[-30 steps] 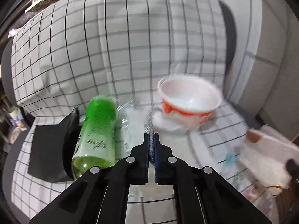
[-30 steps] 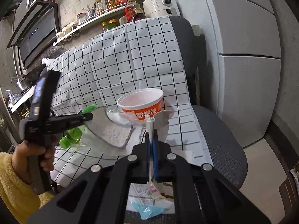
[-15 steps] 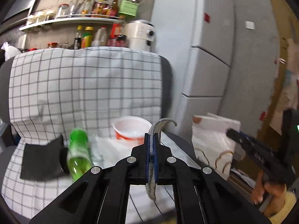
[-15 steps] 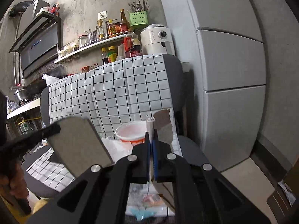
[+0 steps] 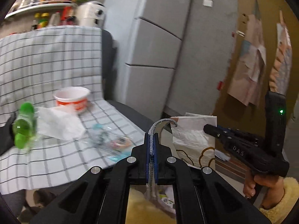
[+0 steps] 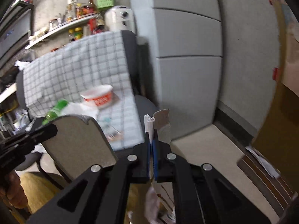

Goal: Collect trash
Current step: 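Carry both items to the bin while the right gripper releases the paper bag inside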

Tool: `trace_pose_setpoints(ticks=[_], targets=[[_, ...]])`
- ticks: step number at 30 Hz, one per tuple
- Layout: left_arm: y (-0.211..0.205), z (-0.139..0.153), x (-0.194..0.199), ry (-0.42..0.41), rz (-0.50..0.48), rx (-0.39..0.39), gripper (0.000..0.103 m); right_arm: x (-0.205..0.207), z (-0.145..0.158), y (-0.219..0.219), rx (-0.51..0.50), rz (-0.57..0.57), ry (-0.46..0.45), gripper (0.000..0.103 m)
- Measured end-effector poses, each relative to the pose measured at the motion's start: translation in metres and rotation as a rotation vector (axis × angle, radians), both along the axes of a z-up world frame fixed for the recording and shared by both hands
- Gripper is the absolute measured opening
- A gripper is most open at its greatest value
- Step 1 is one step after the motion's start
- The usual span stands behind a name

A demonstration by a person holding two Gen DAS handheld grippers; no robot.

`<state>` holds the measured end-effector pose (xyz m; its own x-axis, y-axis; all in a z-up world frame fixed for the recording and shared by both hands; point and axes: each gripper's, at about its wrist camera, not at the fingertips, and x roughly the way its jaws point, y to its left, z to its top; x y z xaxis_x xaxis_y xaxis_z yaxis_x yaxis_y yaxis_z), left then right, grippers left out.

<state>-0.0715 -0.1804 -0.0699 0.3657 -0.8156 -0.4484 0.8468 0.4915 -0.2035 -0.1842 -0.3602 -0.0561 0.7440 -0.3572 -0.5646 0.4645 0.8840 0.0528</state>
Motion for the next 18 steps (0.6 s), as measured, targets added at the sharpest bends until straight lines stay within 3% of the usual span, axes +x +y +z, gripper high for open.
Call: trace_pose_setpoints(ticks=[6,13,16,18], targets=[[-0.028,-0.018,-0.006,0.025,-0.043,0.055,0.004,-0.024,-0.041,-0.025,0.019,-0.092,0.09,0.003],[-0.05,-0.034,-0.004,0.054,-0.065,0.111,0.004,-0.034,-0.1,-0.05,0.13,-0.157,0.17,0.004],[-0.053,-0.038,-0.003,0.059,-0.063,0.127,0.004,-0.031,-0.118,-0.056,0.207,-0.149,0.198,0.014],[-0.054,-0.038,-0.002,0.058,-0.059,0.133,0.004,-0.028,-0.122,-0.057,0.23,-0.136,0.206,0.027]])
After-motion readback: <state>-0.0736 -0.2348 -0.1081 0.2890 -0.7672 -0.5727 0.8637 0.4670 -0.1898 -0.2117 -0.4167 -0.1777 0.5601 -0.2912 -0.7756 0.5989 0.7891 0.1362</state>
